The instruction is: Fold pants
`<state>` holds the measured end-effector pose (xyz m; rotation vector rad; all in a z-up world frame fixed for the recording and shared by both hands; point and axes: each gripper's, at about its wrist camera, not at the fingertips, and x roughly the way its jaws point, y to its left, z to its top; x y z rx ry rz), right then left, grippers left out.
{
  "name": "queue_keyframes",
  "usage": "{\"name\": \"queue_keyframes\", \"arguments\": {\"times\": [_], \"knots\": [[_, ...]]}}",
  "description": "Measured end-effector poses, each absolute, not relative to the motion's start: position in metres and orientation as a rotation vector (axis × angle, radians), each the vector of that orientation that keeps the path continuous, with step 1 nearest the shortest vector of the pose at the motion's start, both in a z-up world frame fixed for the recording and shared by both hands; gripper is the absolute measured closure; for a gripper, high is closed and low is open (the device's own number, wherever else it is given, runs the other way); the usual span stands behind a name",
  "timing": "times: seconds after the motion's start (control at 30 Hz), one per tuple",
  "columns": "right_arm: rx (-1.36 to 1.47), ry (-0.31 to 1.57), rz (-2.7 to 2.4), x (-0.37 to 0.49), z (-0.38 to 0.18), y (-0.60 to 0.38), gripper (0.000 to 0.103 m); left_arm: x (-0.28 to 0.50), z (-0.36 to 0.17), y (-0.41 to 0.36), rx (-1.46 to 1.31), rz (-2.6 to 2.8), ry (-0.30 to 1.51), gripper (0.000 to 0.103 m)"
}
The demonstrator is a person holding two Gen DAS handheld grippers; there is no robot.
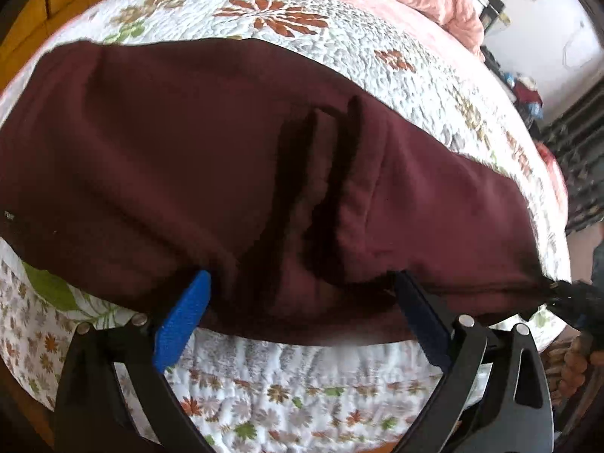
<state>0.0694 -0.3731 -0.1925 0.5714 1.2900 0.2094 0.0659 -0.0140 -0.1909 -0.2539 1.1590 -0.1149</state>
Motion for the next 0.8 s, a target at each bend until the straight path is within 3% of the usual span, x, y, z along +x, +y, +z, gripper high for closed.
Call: {"name": "queue_keyframes", "arguments": {"times": [0.1,0.17,0.23,0.47,0.73,0.8], "knots": [[0.604,1.273,0.212,0.065,-0.201,-0.375,0.074,0.065,-0.187,-0.020,-0.202,-0.112,1.160,0.005],[0.579,1.272,0.207,0.063,-0.188,-0.380,0.057,0.066,-0.178,-0.017,-0.243,-0.096,1.157,0.005],[0.515,1.214,0.181,0.060,-0.161,-0.386,0.055,0.067,-0.164,-0.015,-0.268,-0.086,1.117,0.005],[0.457,1.074,0.278,0.091,-0.107,-0.362,0.055,0.100,-0.121,-0.059,-0.306,-0.256,1.025,0.005],[0.584,1.218,0.238,0.130,-0.170,-0.348,0.068,0.133,-0.182,-0.088,-0.342,-0.359,1.217,0.007],[0.605,1.236,0.230,0.131,-0.183,-0.350,0.072,0.127,-0.186,-0.088,-0.293,-0.410,1.187,0.007]]}}
